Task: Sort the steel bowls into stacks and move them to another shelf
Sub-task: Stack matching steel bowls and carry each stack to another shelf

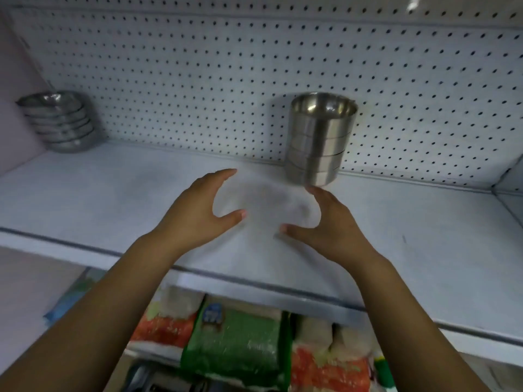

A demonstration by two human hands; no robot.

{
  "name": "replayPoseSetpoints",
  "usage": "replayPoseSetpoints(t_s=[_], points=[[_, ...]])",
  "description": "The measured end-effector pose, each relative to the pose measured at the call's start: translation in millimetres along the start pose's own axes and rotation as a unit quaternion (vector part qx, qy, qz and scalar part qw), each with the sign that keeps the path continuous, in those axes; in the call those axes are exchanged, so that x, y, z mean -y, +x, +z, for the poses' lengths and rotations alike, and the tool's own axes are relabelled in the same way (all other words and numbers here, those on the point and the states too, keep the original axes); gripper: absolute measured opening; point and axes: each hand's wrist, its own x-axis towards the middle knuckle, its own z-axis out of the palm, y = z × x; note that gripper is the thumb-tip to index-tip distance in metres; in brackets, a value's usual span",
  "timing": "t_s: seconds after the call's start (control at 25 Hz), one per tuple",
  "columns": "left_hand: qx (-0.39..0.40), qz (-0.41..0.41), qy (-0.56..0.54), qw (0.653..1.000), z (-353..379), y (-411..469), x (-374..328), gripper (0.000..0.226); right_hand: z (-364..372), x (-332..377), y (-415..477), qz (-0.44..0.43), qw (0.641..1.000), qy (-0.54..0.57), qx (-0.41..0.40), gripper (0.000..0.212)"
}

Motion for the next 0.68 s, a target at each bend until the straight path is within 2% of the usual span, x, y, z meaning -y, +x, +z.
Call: replayPoseSetpoints(t_s=[0.2, 0.4, 0.56, 0.68], points=[[-0.068, -0.106, -0.022, 0.992, -29, -133, 26, 0.077, 46, 64, -52, -0.070, 0.992, 0.035, 0.100, 0.102], [-0.139, -0.234, -0.016, 0.962, -74, -295, 41, 0.075, 124, 145, -112, -0.151, 0.964, 0.075, 0.206, 0.094], [-0.185, -0.359, 0.029, 0.914, -102, -428, 45, 0.073, 202, 203, -169, -0.228, 0.924, 0.078, 0.297, 0.090], [-0.224, -0.434, 0.062, 0.870, -115, -518, 41, 0.072, 252, 246, -212, -0.276, 0.878, 0.081, 0.383, 0.090]])
